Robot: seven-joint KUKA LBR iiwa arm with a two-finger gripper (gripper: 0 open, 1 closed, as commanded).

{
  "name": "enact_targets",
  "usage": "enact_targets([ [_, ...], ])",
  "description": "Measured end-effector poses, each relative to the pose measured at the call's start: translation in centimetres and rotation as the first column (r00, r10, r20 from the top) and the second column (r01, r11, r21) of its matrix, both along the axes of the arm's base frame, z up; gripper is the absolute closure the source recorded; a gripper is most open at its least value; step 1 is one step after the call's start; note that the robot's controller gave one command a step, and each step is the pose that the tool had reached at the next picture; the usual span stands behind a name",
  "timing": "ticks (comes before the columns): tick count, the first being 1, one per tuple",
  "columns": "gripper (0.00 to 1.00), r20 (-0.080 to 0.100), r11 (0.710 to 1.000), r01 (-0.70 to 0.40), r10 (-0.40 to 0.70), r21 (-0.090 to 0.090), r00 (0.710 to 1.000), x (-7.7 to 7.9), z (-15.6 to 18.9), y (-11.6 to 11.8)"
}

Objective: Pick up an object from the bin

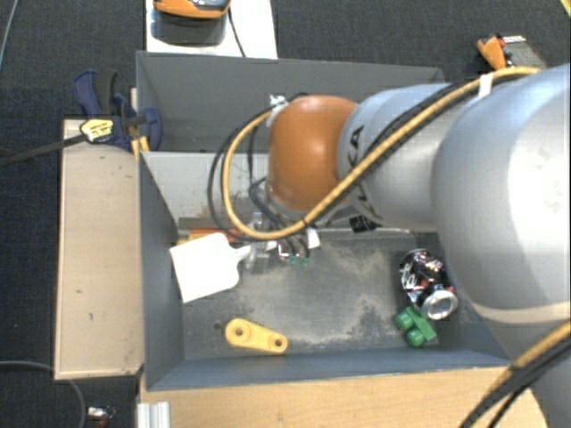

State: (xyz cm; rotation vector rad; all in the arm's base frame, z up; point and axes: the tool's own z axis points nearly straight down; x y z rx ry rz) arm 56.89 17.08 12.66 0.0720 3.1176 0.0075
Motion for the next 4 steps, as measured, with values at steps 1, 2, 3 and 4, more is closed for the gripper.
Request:
enact_targets([
  [1,1.00,0.002,1.000,-0.017,0.017,0.002,1.000,0.6,1.2,-0.3],
  [2,1.00,0.001,0.999,0.052,-0.052,0.002,0.999,0.3,-2.0,0.4],
  [3,1.00,0.000,0.984,-0.177,0.177,-0.004,0.984,-0.3,-2.9,0.5],
  [4,1.00,-0.010,0.968,-0.251,0.251,-0.006,0.968,0.1,-0.7,0.5],
])
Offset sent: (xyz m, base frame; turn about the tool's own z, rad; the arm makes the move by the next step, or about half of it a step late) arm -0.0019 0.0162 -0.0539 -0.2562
